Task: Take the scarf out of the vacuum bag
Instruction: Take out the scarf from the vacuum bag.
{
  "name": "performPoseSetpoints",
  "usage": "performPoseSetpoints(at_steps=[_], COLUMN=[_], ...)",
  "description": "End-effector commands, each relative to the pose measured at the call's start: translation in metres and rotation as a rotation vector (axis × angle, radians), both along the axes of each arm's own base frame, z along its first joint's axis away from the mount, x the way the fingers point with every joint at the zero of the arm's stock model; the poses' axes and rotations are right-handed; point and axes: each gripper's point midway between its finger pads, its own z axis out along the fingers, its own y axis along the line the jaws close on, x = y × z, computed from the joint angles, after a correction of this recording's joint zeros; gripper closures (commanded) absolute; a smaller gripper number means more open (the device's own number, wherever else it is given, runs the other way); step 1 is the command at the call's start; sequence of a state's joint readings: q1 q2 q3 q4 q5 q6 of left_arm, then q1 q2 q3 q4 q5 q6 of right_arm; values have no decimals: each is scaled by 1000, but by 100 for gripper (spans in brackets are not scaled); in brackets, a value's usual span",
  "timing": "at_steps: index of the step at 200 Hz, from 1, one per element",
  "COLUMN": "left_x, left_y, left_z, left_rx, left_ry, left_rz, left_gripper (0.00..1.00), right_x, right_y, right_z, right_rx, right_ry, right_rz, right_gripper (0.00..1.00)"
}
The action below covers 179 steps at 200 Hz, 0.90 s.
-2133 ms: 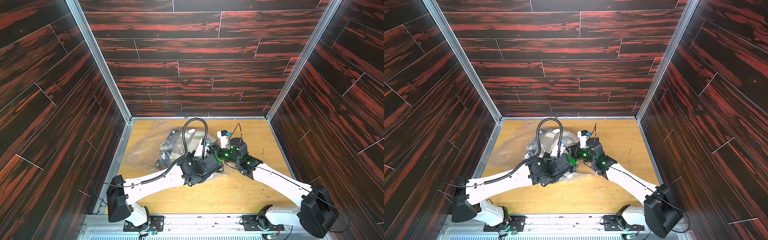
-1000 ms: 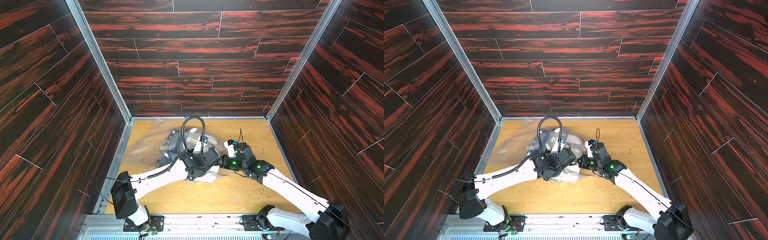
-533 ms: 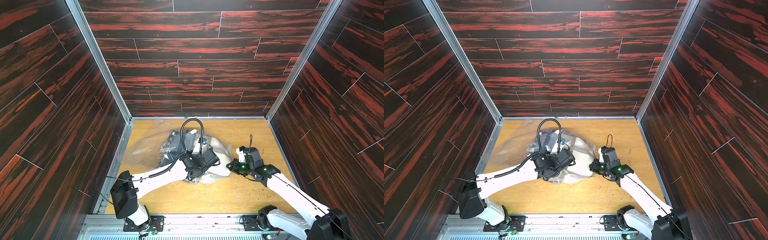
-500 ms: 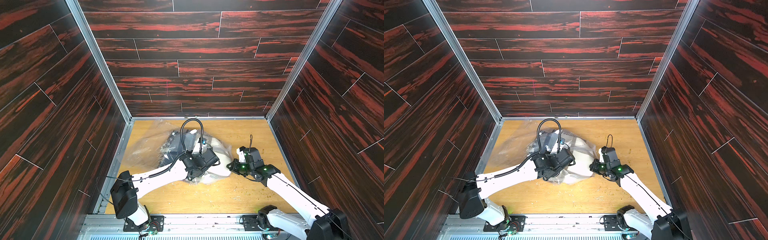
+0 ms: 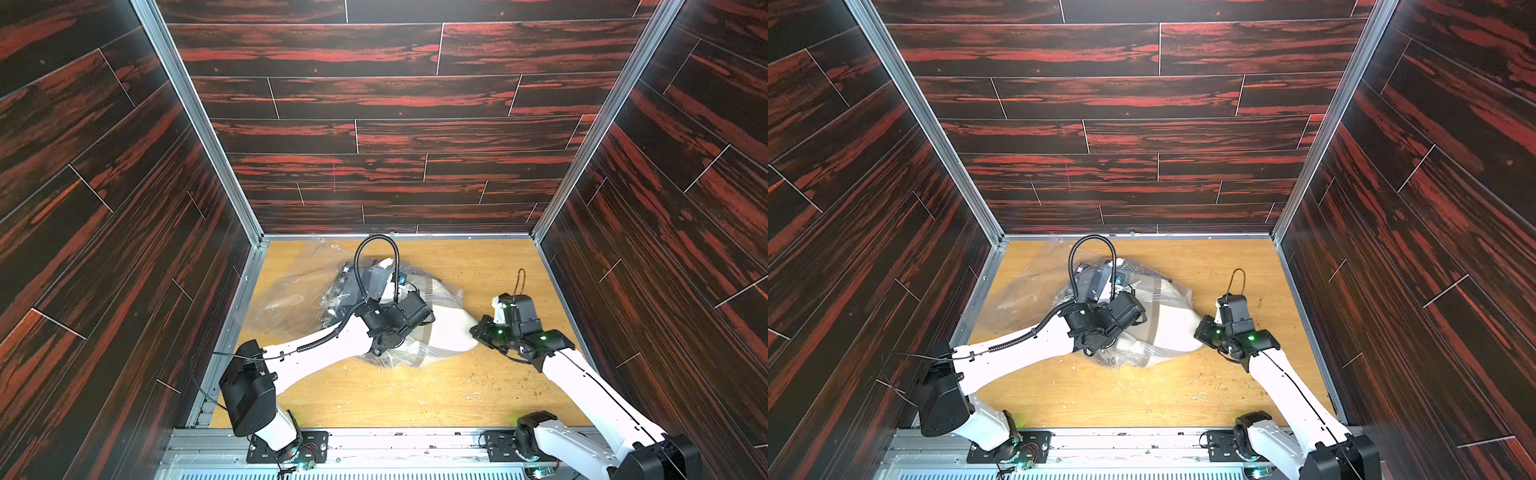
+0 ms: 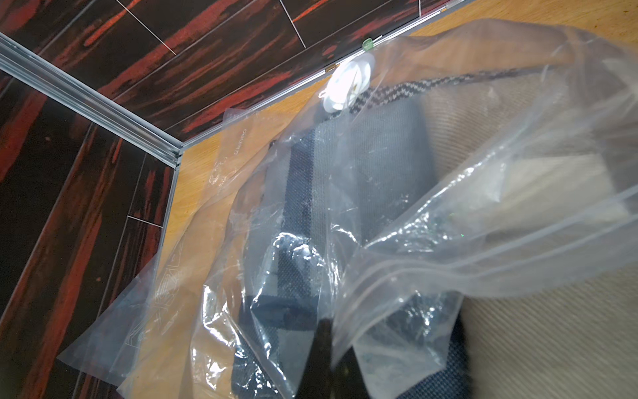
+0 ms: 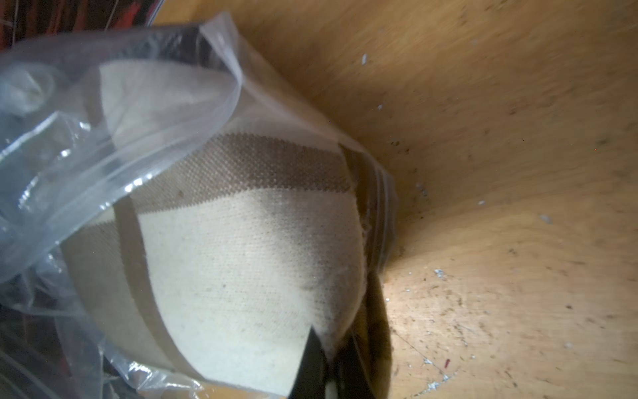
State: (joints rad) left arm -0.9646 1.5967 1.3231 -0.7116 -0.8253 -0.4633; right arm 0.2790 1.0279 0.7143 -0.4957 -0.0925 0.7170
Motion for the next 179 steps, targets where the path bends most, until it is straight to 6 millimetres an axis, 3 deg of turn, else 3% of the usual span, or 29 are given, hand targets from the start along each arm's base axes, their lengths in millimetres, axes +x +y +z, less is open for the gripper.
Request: performPoseSetpoints(at_steps=[1, 62, 179], left_x=[0, 3, 12], left_y=[15, 18, 20], left_z=[5, 9, 10], left_rx=[21, -4, 10], left_ry=[-12, -18, 14], left_rz=[27, 39, 9], left_gripper=[100, 100, 100], right_x=[6, 22, 19], right_y=[-19, -47, -117], right_z=[11, 30, 20], right_rx=[-51, -33, -71], right_ry=[-13, -19, 117], right_rz=[-48, -142, -449], right_gripper=[100, 100, 100])
